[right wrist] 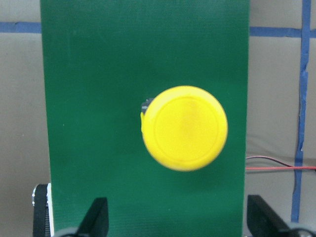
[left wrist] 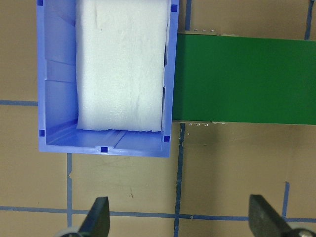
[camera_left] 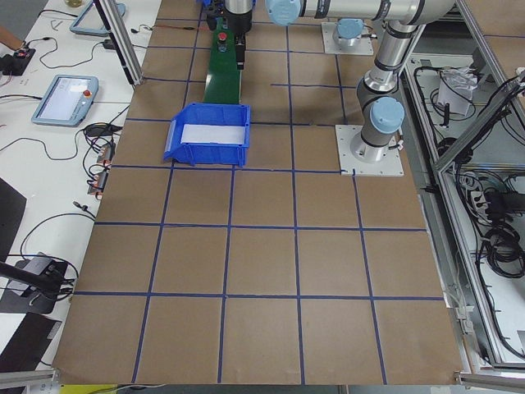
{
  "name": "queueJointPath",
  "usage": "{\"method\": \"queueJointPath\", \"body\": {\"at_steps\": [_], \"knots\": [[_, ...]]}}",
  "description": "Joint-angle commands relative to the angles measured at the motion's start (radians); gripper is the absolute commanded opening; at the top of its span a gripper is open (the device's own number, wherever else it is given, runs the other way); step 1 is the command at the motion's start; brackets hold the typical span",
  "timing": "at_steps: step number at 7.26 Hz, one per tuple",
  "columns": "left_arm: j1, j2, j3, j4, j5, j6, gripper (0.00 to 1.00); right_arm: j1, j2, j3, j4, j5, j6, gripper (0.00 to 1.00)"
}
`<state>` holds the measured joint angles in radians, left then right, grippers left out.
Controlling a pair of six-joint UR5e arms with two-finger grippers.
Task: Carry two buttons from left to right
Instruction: 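Lower the right gripper at the belt end and grasp the yellow button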
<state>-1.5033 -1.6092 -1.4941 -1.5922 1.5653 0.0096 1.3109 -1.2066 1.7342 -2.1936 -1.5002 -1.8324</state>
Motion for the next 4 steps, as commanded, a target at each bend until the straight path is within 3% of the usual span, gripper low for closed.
{"method": "queueJointPath", "body": {"at_steps": [1,4], "knots": [[0.000,0.000,0.000,0.000,-0.001,0.000,1.00,-0.001,0.004,-0.001,0.000,0.000,-0.001,0.99],[0.000,0.000,0.000,0.000,0.002,0.000,1.00,-0.001,0.004,0.004,0.002,-0.002,0.001,0.99]]}}
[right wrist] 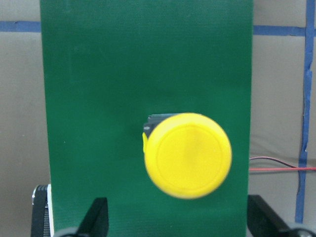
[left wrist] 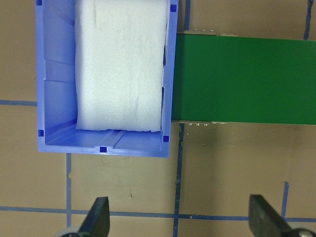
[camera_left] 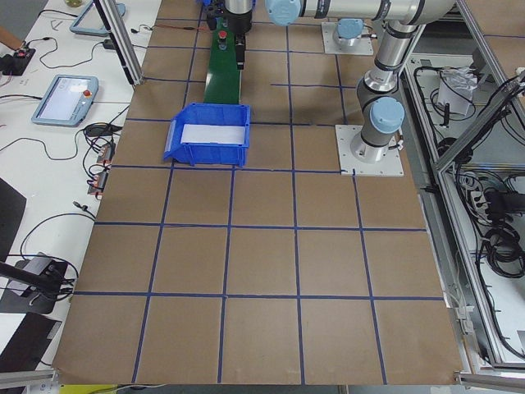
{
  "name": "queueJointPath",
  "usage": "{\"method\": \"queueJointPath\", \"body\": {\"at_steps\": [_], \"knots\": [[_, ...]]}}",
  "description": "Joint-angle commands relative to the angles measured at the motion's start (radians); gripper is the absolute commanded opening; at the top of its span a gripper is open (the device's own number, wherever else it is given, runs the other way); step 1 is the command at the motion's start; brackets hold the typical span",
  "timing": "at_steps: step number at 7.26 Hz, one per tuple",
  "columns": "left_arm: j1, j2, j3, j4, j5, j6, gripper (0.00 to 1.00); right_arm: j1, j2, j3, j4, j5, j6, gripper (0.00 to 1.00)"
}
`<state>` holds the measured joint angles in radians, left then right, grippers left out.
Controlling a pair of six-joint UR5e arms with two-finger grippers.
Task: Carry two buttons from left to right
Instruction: 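Lower the right gripper at the belt end and grasp the yellow button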
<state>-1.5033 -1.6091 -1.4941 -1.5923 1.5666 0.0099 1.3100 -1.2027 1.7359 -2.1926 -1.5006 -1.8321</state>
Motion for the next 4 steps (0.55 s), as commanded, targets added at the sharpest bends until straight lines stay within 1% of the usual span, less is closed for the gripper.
{"method": "queueJointPath", "body": {"at_steps": [1,4], "knots": [[0.000,0.000,0.000,0.000,0.000,-0.001,1.00,0.000,0.000,0.004,0.001,-0.001,0.001,0.99],[0.000,0.000,0.000,0.000,0.001,0.001,1.00,0.000,-0.001,0.002,0.001,-0.001,0.000,0.99]]}}
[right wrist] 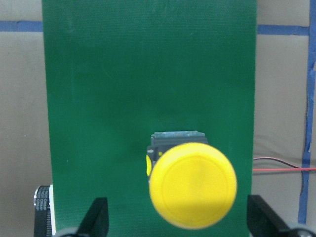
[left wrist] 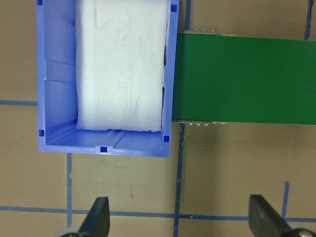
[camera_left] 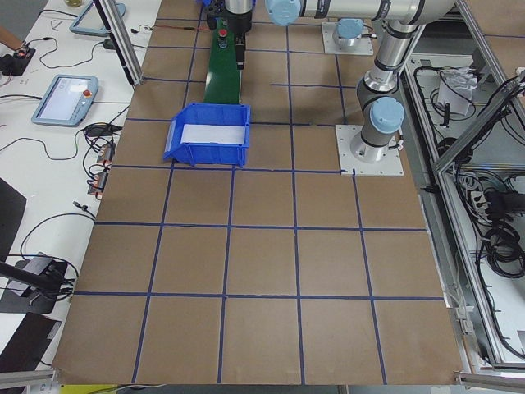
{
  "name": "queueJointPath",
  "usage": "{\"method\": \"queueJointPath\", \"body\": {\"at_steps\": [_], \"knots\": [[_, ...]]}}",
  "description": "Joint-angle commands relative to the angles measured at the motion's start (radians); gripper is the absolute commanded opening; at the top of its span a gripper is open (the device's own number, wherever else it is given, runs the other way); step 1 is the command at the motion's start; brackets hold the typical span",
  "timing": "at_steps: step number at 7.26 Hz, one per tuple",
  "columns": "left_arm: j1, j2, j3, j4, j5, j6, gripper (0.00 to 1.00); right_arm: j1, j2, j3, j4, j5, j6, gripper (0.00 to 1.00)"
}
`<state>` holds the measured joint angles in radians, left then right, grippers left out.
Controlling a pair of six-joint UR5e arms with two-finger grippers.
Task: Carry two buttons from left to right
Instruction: 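Lower the right gripper at the belt end and grasp the yellow button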
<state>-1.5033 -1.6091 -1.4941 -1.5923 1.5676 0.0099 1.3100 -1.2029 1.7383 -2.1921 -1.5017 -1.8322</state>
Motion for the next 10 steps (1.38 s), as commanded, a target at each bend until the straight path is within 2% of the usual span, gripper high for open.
{"method": "queueJointPath", "body": {"at_steps": [1,5,6,7,8,9,10], "knots": [[0.000,0.000,0.000,0.000,-0.001,0.001,1.00,0.000,0.000,0.001,0.000,0.000,0.001,0.99],[0.000,0.000,0.000,0.000,-0.001,-0.001,1.00,0.000,0.000,0.000,0.000,0.000,-0.001,0.98],[0.000,0.000,0.000,0.002,-0.001,-0.001,1.00,0.000,0.000,0.001,0.000,0.002,-0.004,0.92],[0.000,0.000,0.000,0.000,-0.001,0.001,1.00,0.000,0.000,0.000,0.000,0.000,-0.005,0.81],[0.000,0.000,0.000,0.000,-0.003,0.001,1.00,0.000,0.000,0.001,-0.002,0.000,-0.015,0.63],[0.002,0.000,0.000,0.002,0.000,0.001,1.00,-0.003,0.000,-0.002,-0.002,0.000,-0.021,0.50],[0.000,0.000,0.000,0.002,-0.003,0.001,1.00,-0.003,-0.001,-0.005,-0.002,-0.002,-0.019,0.28]]}}
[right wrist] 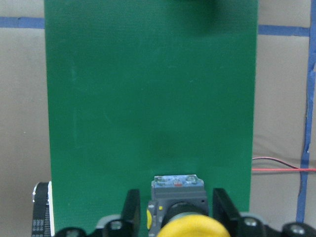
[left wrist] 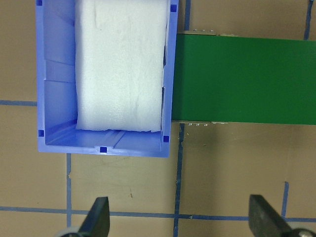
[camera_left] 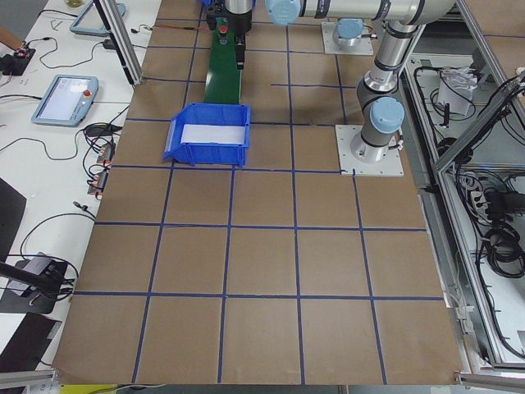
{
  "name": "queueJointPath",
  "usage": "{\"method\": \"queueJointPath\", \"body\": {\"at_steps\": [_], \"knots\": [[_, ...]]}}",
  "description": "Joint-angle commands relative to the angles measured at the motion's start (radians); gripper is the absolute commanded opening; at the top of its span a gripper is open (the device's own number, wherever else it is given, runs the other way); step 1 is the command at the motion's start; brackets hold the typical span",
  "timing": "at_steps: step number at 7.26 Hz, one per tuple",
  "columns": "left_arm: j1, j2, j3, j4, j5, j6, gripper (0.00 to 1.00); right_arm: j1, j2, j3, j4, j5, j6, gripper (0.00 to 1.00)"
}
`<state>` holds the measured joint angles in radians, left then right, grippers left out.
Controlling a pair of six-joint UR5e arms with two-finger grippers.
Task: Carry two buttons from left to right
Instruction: 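Lower the right gripper at the belt end and grasp the yellow button, then carry the yellow button with the right gripper into the far blue bin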
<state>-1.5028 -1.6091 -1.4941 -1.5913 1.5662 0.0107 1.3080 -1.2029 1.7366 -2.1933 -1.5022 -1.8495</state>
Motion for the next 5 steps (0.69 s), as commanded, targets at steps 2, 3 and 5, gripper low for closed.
{"method": "queueJointPath", "body": {"at_steps": [2,3,5], "knots": [[-0.001,-0.002,0.000,0.002,-0.001,0.000,1.00,-0.007,-0.020,-0.023,0.001,-0.001,-0.004,0.15],[-0.001,0.000,0.000,0.002,0.000,0.000,1.00,-0.012,-0.052,-0.067,0.067,-0.004,-0.004,0.15],[-0.001,0.000,0.000,0.002,-0.001,-0.001,1.00,-0.111,-0.066,-0.202,0.226,-0.035,-0.060,0.15]]}}
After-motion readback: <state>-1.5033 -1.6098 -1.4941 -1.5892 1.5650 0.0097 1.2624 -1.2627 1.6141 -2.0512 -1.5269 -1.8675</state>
